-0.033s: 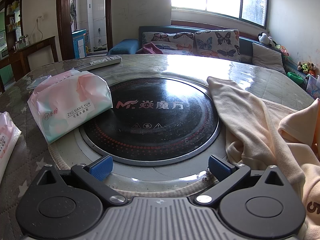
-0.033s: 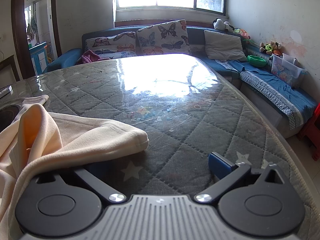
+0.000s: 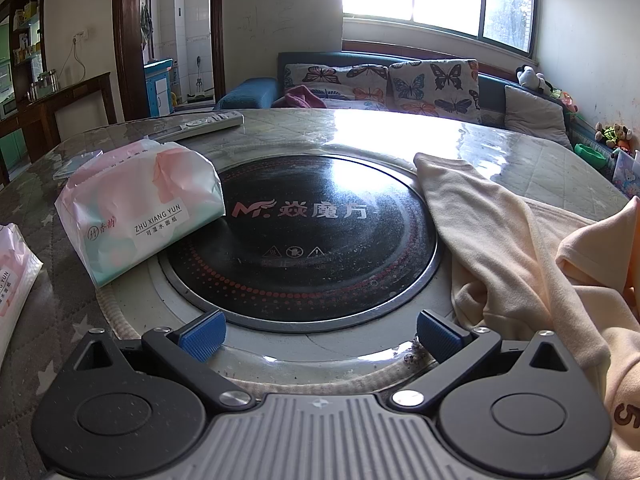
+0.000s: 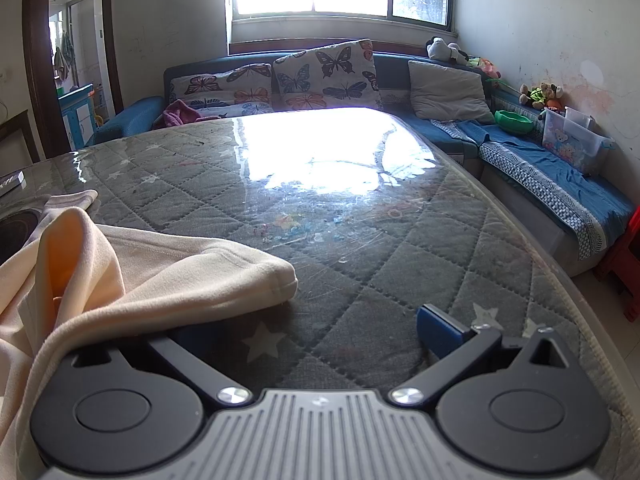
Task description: Fold clothes
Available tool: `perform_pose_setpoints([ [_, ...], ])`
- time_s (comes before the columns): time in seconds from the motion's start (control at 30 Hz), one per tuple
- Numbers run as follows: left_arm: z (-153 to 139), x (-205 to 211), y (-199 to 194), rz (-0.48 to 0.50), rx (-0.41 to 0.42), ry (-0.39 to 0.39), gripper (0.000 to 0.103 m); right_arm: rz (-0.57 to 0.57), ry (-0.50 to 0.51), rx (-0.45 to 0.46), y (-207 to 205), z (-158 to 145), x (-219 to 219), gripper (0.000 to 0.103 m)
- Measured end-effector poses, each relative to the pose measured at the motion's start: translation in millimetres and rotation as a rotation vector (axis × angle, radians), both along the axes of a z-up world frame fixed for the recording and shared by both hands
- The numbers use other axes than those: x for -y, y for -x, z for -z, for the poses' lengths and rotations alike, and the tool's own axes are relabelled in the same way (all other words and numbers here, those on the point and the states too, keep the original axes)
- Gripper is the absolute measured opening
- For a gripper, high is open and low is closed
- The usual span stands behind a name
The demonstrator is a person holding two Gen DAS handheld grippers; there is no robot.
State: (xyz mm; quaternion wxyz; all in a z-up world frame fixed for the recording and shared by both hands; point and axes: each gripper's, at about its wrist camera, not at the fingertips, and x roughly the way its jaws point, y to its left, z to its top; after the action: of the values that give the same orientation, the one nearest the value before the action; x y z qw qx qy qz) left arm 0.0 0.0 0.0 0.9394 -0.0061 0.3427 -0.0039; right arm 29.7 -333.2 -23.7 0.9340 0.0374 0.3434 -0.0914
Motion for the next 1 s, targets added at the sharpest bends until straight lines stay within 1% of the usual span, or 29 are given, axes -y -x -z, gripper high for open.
perform_pose_setpoints([
  [0.07,0.0,0.3,0.1,0.0,0.0,-0.004,0.103,0.0,-0.02,0.005,1.6,-0.2,2.9,0.103],
  [0.27,-0.5,0.7,1.0,0.001,-0.009,-0.005,0.103,-0.003,-0.007,0.0,4.6,-2.1,7.5,0.103],
  [0.37,-2.7,0.2,-0.8,0.0,-0.019,-0.002,0.103,-0.006,-0.034,0.009,13.2,-5.9,13.0,0.103],
  [0.47,-3.6,2.7,1.5,-0.005,-0.028,-0.005,0.103,0.029,-0.056,0.047,32.4,-14.5,18.2,0.103],
  [0.53,-6.0,6.2,5.2,-0.013,-0.037,-0.009,0.103,0.025,-0.061,0.067,46.8,-20.5,20.2,0.103],
  [0.7,-16.5,17.3,28.6,0.004,-0.009,-0.013,0.103,0.007,-0.044,0.111,86.8,-37.3,13.6,0.103],
  [0.83,-21.1,22.2,44.9,0.0,-0.02,-0.007,0.103,-0.041,-0.023,0.161,111.9,-44.8,0.5,0.103],
  [1.0,-21.9,30.0,60.2,0.001,-0.045,-0.007,0.103,-0.1,-0.019,0.157,130.7,-50.9,-18.7,0.103],
])
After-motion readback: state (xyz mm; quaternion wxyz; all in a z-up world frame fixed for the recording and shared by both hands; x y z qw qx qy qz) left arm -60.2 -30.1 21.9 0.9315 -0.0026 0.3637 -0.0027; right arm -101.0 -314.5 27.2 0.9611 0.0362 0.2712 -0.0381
